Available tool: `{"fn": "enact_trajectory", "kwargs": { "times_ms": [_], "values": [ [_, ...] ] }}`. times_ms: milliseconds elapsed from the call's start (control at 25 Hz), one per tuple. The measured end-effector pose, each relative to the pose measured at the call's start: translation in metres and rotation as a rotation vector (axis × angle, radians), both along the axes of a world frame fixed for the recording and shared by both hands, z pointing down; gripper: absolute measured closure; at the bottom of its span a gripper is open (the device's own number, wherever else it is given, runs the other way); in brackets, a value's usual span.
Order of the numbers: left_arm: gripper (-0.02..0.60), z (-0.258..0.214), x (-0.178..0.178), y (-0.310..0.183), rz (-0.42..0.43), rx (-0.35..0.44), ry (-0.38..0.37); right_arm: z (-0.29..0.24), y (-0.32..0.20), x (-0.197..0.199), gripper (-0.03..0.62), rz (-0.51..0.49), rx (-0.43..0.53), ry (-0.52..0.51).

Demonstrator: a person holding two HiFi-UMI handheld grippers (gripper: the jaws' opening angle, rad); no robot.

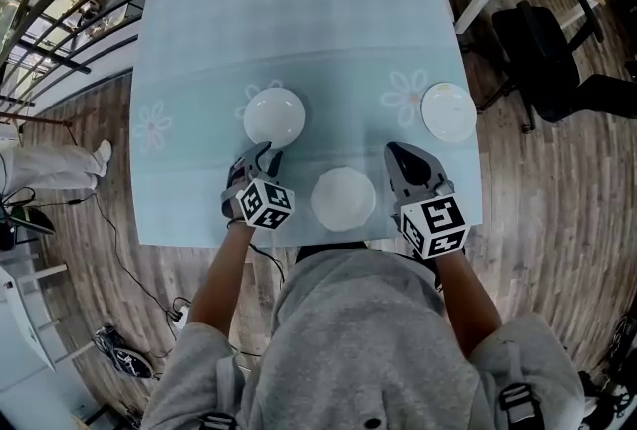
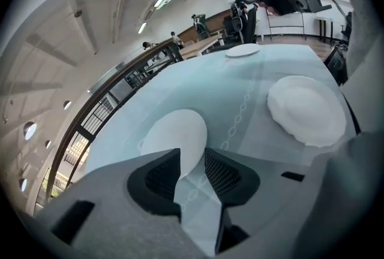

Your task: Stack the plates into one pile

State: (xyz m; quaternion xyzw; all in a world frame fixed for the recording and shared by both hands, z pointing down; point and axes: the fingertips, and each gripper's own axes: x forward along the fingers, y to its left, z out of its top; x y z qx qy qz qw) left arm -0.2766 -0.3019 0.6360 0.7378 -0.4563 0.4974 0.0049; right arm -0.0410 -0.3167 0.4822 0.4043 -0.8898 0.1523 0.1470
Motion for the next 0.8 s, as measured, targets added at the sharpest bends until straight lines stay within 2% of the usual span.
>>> {"fn": "enact_trajectory", "kwargs": {
  "times_ms": [360,800],
  "values": [
    [0.456,0.019,-0.006,-0.009,0.109,-0.075,-0.218,0.008,-0.007,0.006,0.566,0.018,-0.005,0.030],
    [0.456,0.021,-0.004,-0.011,0.192,-0.100,-0.296,0.012,-0.012,0.005,0.566,0.022,-0.009,0.044]
  ]
}}
